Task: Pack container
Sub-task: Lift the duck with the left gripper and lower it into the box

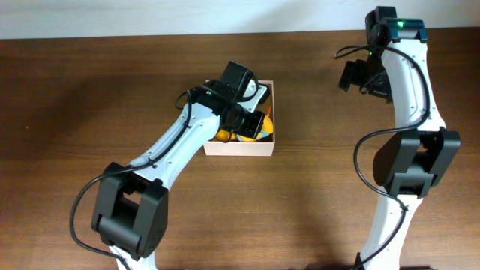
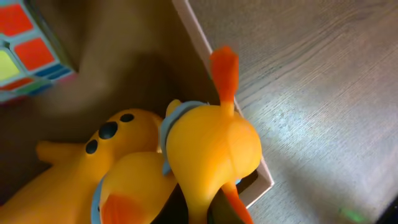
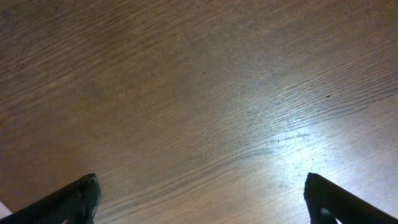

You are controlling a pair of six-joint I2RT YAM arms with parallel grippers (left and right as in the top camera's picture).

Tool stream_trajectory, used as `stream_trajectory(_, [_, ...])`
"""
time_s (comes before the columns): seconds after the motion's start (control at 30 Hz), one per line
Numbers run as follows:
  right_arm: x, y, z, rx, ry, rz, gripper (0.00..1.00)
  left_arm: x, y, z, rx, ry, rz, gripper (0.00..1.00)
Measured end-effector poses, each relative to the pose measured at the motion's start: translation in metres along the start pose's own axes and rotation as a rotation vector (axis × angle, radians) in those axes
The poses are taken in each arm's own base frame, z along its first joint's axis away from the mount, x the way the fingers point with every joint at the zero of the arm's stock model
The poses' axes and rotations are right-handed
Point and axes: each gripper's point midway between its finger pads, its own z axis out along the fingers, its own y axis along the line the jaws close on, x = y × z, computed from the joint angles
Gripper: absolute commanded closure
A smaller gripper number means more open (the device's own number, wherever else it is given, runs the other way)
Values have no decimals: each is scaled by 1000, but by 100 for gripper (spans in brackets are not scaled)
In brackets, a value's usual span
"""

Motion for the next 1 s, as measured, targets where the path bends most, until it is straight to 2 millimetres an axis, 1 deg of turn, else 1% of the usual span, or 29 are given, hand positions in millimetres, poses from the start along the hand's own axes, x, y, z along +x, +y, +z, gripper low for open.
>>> stream_trajectory(0.07, [0, 0, 0, 0, 0, 0, 1, 0, 0, 0, 0, 0, -3, 62])
stream_trajectory(0.1, [0, 0, 0, 0, 0, 0, 1, 0, 0, 0, 0, -1, -3, 44])
stream_trajectory(0.13, [0, 0, 0, 0, 0, 0, 2, 0, 0, 0, 0, -2, -2, 32])
stream_trajectory(0.2, [0, 0, 0, 0, 0, 0, 1, 0, 0, 0, 0, -2, -3, 18])
stream_trajectory(0.27, [0, 0, 0, 0, 0, 0, 1, -1, 0, 0, 0, -3, -7, 13])
stream_trajectory(0.3, [0, 0, 0, 0, 0, 0, 1, -1, 0, 0, 0, -3, -9, 8])
stream_trajectory(0.37, [0, 0, 0, 0, 0, 0, 1, -2, 0, 0, 0, -7, -12, 5])
stream_trajectory(0.4, [0, 0, 0, 0, 0, 0, 1, -2, 0, 0, 1, -10, -15, 1])
stream_trajectory(0.6, [0, 0, 0, 0, 0, 0, 1, -10, -2, -2, 8, -35, -11, 1])
stream_trajectory(0.7, [0, 0, 0, 0, 0, 0, 1, -19, -5, -8, 11, -60, -2, 1])
stream_trajectory(0.87, [0, 0, 0, 0, 0, 0, 1, -45, -15, -25, 22, -128, 22, 1])
stream_trajectory(0.93, [0, 0, 0, 0, 0, 0, 1, -50, -18, -30, 30, -143, 28, 1])
stream_trajectory(1.0, [0, 0, 0, 0, 0, 0, 1, -51, -19, -30, 35, -143, 27, 1])
